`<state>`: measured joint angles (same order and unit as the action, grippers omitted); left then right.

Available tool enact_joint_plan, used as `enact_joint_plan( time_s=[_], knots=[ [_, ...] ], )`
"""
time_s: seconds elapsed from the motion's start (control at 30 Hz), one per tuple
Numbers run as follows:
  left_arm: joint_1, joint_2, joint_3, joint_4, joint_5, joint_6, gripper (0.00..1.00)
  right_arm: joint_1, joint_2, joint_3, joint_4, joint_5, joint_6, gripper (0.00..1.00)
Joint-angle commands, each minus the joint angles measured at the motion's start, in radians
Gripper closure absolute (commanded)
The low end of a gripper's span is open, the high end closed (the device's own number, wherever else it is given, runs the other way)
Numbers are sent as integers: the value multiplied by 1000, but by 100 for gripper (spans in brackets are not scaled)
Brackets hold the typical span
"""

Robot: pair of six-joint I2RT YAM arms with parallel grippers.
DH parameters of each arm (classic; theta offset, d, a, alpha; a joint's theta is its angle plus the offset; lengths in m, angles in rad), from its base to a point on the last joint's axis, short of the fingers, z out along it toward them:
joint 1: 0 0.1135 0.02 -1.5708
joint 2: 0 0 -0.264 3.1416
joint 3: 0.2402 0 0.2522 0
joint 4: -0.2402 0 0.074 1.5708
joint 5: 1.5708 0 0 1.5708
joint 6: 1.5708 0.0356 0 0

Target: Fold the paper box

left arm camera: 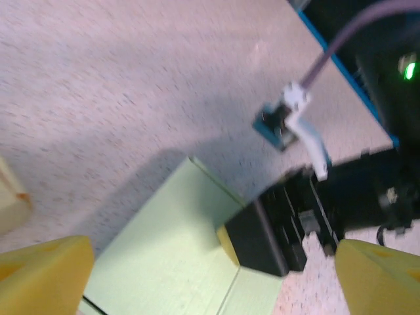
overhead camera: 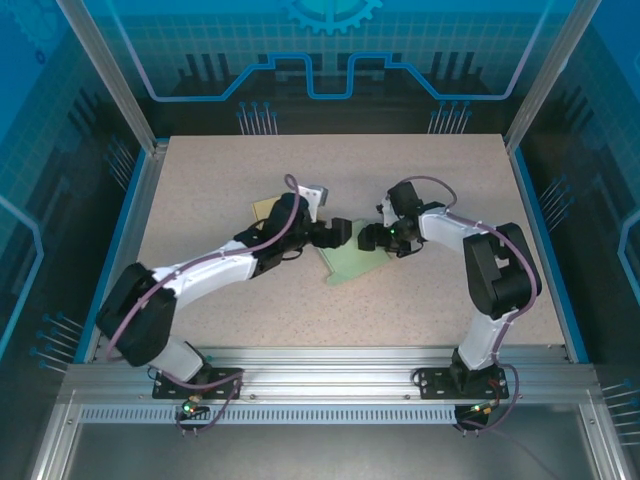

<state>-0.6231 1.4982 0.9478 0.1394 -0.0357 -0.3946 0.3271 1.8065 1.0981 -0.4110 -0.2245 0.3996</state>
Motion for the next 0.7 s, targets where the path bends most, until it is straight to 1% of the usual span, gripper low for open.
enact_joint_plan(
  time_s=[0.0, 0.13, 0.27, 0.33, 0.37, 0.5, 0.53, 0.6, 0.63, 0.67],
  knots=[
    [53, -4, -54, -56, -81, -83, 3, 27, 1, -46, -40, 7, -7, 22],
    [73, 29, -50, -124, -67, -91, 7, 32, -26, -67, -37, -33, -5, 20],
    [73, 60, -62, -132, -75, -50, 22, 26, -54, -95, -28, -55, 9, 14],
    [74, 87, -53, -135, -59, -34, 25, 17, -72, -102, -24, -55, 12, 8],
    [73, 106, -43, -138, -44, -29, 27, 10, -79, -104, -21, -55, 12, 7],
    [73, 199, 20, -184, -4, -7, 37, -22, -83, -98, -3, -88, 14, 6],
    [72, 215, 35, -205, -5, -4, 42, -28, -79, -96, 2, -100, 14, 6],
    [73, 236, 50, -244, -23, -1, 45, -38, -70, -95, 15, -128, 20, 6],
    [73, 244, 55, -263, -34, 3, 49, -42, -67, -96, 24, -145, 23, 6],
    [74, 250, 59, -280, -39, 9, 50, -45, -64, -99, 36, -163, 27, 6]
  ],
)
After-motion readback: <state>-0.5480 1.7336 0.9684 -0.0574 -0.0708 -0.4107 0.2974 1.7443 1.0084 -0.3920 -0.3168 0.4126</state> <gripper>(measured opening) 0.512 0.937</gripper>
